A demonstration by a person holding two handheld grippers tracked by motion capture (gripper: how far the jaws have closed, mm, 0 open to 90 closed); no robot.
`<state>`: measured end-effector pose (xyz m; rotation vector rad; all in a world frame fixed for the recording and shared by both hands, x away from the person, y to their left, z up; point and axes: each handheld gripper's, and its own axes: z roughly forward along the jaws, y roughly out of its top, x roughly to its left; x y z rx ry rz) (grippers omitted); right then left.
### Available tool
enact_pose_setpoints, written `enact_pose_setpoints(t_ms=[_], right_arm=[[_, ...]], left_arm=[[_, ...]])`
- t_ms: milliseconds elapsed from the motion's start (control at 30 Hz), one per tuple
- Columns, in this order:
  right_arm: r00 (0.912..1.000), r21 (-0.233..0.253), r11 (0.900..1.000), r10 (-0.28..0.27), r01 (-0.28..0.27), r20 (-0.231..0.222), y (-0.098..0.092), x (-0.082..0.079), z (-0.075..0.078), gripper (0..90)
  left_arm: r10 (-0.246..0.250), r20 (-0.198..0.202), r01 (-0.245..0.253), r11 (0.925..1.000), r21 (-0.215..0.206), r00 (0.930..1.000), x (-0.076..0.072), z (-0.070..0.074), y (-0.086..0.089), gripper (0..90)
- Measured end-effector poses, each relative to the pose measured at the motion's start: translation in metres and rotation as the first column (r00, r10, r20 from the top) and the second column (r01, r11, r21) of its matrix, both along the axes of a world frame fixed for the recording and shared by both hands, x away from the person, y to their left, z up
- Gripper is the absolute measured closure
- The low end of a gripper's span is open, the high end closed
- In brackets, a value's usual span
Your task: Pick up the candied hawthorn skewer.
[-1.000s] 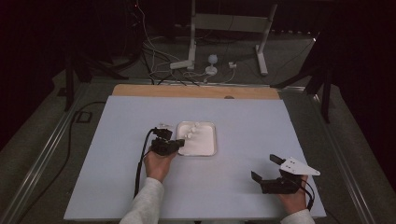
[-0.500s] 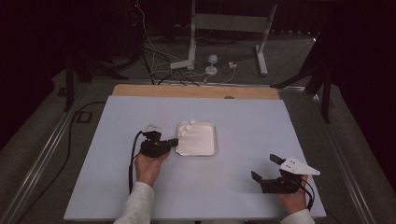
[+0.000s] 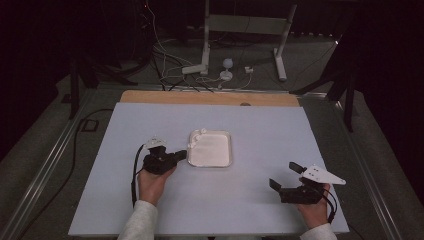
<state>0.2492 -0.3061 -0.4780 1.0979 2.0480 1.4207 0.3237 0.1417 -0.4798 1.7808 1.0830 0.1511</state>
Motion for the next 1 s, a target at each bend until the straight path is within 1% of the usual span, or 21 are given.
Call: enact_pose_setpoints(t_ms=[100, 167, 200, 233, 300, 400, 433, 500, 567, 600, 633, 700, 867, 933, 967, 1000], right_arm=[[1.0, -0.014, 1.0, -0.002, 0.002, 0.003, 0.004, 0.004, 0.008, 0.0], [1.0, -0.01, 1.0, -0.001, 0.001, 0.008, 0.005, 0.005, 0.011, 0.0], [0.9999, -0.003, 1.0, 0.001, -0.001, 0.012, 0.006, 0.007, 0.014, 0.0], [0.9999, 0.015, 1.0, 0.007, -0.007, 0.009, 0.008, 0.012, 0.019, 0.0], [0.9999, 0.03, 1.0, 0.008, -0.009, 0.009, 0.01, 0.018, 0.024, 0.0], [0.9999, 0.05, 0.999, 0.014, -0.014, -0.003, 0.015, 0.027, 0.03, 0.0], [0.9998, 0.051, 0.998, 0.02, -0.019, -0.004, 0.018, 0.029, 0.032, 0.0], [0.9995, 0.049, 0.998, 0.032, -0.031, -0.006, 0.025, 0.034, 0.036, 0.0], [0.9988, 0.047, 0.998, 0.049, -0.048, -0.008, 0.032, 0.04, 0.04, 0.0], [0.9988, 0.047, 0.998, 0.049, -0.048, -0.008, 0.032, 0.04, 0.04, 0.0], [0.9979, 0.041, 0.997, 0.064, -0.064, -0.004, 0.04, 0.046, 0.044, 0.0], [0.9968, 0.037, 0.996, 0.079, -0.079, -0.004, 0.047, 0.052, 0.048, 0.1], [0.9938, 0.053, 0.993, 0.109, -0.108, -0.022, 0.064, 0.069, 0.054, 0.2], [0.9924, 0.068, 0.991, 0.119, -0.117, -0.03, 0.071, 0.075, 0.055, 0.2], [0.9924, 0.068, 0.991, 0.119, -0.117, -0.03, 0.071, 0.075, 0.055, 0.2], [0.9901, 0.077, 0.989, 0.133, -0.129, -0.045, 0.08, 0.08, 0.056, 0.2]], left_arm=[[-0.004, 0.006, 0.004, 1.0, 0.001, 1.0, -0.001, 0.001, 0.001, 90.0], [-0.011, 0.007, 0.011, 0.9999, 0.002, 0.9999, -0.003, 0.002, 0.002, 90.0], [-0.015, 0.012, 0.015, 0.9999, 0.005, 0.9998, -0.004, 0.002, 0.002, 90.0], [-0.03, 0.024, 0.03, 0.9995, 0.004, 0.9993, -0.007, 0.002, 0.002, 90.0], [-0.036, 0.03, 0.036, 0.9994, 0.002, 0.9989, -0.009, 0.002, 0.003, 90.0], [-0.043, 0.041, 0.043, 0.9991, 0.0, 0.9982, -0.011, 0.003, 0.003, 89.9], [-0.046, 0.048, 0.047, 0.9989, -0.005, 0.9978, -0.012, 0.003, 0.003, 90.0], [-0.058, 0.06, 0.059, 0.9982, -0.012, 0.9965, -0.013, 0.004, 0.002, 89.9], [-0.059, 0.063, 0.06, 0.9981, -0.014, 0.9963, -0.014, 0.004, 0.002, 90.0], [-0.061, 0.067, 0.062, 0.9979, -0.018, 0.9959, -0.014, 0.004, 0.001, 90.0], [-0.064, 0.07, 0.066, 0.9976, -0.019, 0.9955, -0.014, 0.004, 0.001, 90.0], [-0.071, 0.071, 0.073, 0.9972, -0.018, 0.9949, -0.015, 0.005, 0.0, 89.9], [-0.084, 0.081, 0.086, 0.9962, -0.017, 0.9932, -0.017, 0.004, -0.003, 89.9], [-0.09, 0.082, 0.091, 0.9957, -0.012, 0.9925, -0.018, 0.004, -0.004, 89.9], [-0.094, 0.082, 0.095, 0.9954, -0.011, 0.9922, -0.018, 0.003, -0.005, 89.9], [-0.097, 0.081, 0.098, 0.9952, -0.009, 0.992, -0.018, 0.003, -0.006, 90.0]])
